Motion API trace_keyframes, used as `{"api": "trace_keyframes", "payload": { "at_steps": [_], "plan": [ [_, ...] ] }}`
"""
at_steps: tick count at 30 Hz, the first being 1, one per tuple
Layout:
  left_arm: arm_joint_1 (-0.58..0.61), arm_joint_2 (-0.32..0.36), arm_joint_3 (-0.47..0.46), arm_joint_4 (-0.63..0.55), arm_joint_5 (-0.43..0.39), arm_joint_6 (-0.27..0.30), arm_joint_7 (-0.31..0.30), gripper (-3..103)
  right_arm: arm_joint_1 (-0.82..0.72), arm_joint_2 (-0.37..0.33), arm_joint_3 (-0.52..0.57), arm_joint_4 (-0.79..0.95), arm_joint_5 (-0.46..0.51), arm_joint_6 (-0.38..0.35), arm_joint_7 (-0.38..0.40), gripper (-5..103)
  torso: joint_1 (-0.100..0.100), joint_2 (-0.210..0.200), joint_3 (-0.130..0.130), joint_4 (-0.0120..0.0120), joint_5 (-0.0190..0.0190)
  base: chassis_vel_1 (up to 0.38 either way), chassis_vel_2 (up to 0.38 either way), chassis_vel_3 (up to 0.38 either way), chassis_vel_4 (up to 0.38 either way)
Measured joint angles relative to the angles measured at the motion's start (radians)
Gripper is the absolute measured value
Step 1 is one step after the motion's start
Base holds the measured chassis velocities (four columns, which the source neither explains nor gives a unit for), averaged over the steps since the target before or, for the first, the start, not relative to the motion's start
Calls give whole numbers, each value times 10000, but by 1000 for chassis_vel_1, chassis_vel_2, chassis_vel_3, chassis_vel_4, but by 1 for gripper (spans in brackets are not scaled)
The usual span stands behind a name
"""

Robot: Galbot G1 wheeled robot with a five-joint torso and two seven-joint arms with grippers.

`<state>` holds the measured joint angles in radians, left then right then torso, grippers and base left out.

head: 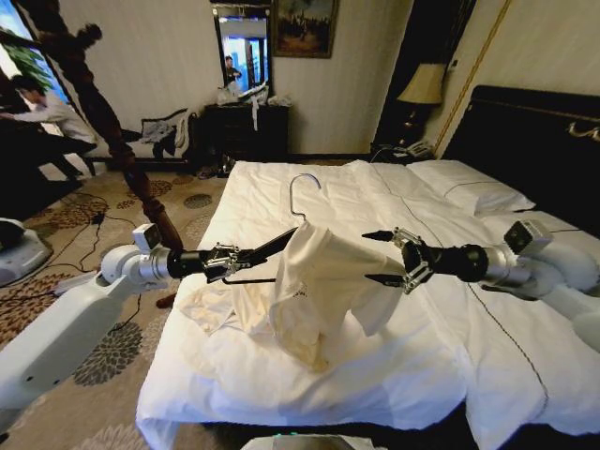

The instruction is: Pick up the clothes from the bed and hang them on the clothes hanger.

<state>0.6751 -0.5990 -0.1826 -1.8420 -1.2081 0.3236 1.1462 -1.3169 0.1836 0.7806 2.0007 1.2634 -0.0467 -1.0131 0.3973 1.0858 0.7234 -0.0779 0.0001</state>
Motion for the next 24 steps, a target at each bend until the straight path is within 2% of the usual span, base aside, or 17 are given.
{"api": "trace_keyframes", "payload": {
  "at_steps": [7,9,10,14,15,16,19,22,23,24],
  "plan": [
    [-140,-150,110,18,83,20,39,16,112,3,-314,-202,-261,-173,-311,103,0,0,0,0,0,0,0,0,0],
    [-210,-202,191,80,178,28,106,16,170,20,-410,-318,-349,-206,-353,95,0,1,1,0,1,0,0,0,0],
    [-210,-202,191,80,178,28,106,16,170,20,-410,-318,-349,-206,-353,95,0,1,1,0,1,0,0,0,0],
    [-305,-307,348,180,384,44,268,16,354,21,-540,-500,-453,-292,-621,74,0,0,0,1,-1,0,0,0,0],
    [-305,-307,348,180,384,44,268,16,354,21,-540,-500,-453,-292,-621,74,0,0,0,1,-1,0,0,0,0],
    [-350,-351,384,227,407,49,275,16,388,22,-566,-532,-526,-309,-681,68,0,0,0,1,-1,0,0,0,0],
    [-431,-411,433,332,445,52,278,16,398,40,-599,-559,-633,-323,-719,63,1,0,1,0,-1,0,0,0,0],
    [-501,-436,465,428,483,52,276,16,394,93,-608,-587,-855,-324,-823,47,0,0,1,1,-1,0,0,0,0],
    [-501,-436,465,428,483,52,276,16,394,93,-608,-587,-855,-324,-823,47,0,0,1,1,-1,0,0,0,0],
    [-509,-436,471,426,485,52,274,16,392,100,-608,-593,-926,-325,-860,41,0,0,1,1,-1,0,0,0,0]
  ]
}}
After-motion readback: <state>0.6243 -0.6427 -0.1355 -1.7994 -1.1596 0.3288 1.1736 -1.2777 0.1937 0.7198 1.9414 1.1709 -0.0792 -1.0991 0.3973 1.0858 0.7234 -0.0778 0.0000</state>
